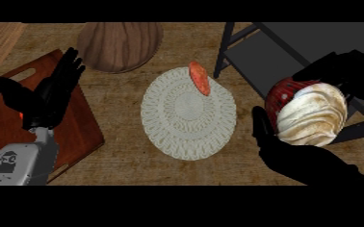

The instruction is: Pick the cupcake from the placemat and place it in the tiered shelf

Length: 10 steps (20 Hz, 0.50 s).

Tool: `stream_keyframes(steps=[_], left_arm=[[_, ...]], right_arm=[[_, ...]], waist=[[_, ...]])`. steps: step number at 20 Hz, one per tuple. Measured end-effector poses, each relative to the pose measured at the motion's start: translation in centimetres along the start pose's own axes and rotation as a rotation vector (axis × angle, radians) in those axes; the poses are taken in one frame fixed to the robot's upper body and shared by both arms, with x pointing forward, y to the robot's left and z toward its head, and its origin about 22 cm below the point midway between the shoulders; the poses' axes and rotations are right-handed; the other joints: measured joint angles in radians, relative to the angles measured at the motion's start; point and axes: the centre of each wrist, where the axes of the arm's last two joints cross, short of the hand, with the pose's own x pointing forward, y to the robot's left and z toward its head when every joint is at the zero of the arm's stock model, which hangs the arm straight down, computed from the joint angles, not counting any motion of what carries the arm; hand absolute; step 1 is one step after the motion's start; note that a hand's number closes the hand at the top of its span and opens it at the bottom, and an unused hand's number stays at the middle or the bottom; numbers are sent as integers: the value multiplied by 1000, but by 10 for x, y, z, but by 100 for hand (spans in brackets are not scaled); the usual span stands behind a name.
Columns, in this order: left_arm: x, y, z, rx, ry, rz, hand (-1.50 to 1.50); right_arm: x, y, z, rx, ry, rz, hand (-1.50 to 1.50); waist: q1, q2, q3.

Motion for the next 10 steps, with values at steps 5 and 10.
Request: stream_keyframes(steps=[5,10], left_arm=[[0,-5,1,-8,6,1,0],[0,-3,-4,-4,4,-5,0]], right_arm=[[-32,-24,-21,6,55,4,150],[-63,-45,-34,32,60,-34,150]], waist=[[2,0,1],[5,0,-3]])
